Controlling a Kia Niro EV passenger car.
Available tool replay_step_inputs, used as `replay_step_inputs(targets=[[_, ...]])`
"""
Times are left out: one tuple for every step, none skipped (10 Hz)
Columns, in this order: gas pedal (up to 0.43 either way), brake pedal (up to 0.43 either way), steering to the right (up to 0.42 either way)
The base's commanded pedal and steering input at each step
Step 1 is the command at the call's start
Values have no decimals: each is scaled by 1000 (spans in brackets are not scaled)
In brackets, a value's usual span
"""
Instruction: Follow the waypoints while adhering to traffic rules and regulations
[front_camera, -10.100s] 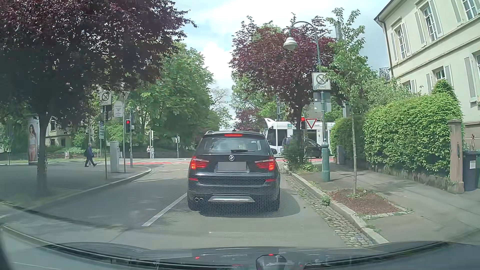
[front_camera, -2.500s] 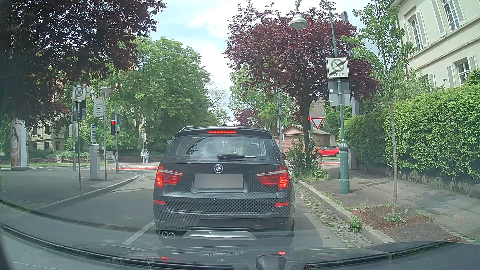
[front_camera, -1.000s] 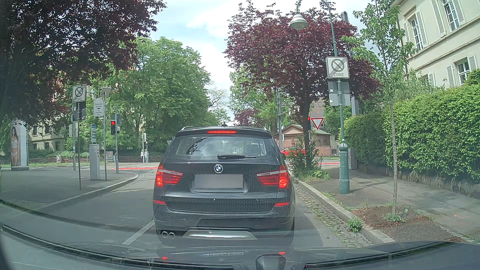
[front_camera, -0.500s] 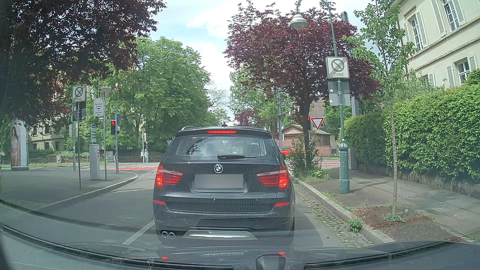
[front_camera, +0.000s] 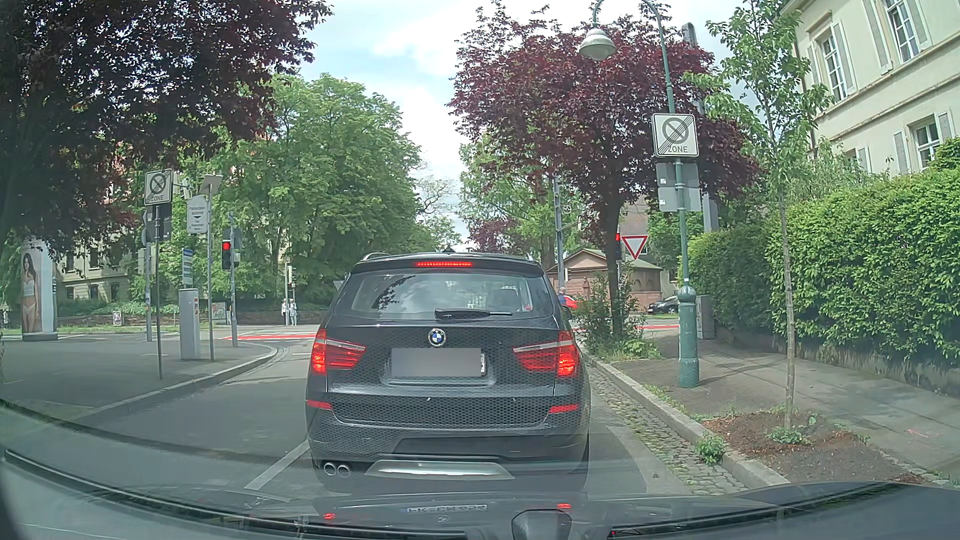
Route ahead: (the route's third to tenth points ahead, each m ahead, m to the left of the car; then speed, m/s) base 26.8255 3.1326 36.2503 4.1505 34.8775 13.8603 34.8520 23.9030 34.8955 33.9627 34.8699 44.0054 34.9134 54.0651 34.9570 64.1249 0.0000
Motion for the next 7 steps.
replay_step_inputs(targets=[[0,268,-7],[0,274,-7],[0,274,-7],[0,268,-7],[0,268,-7],[0,268,-7],[0,268,-7]])
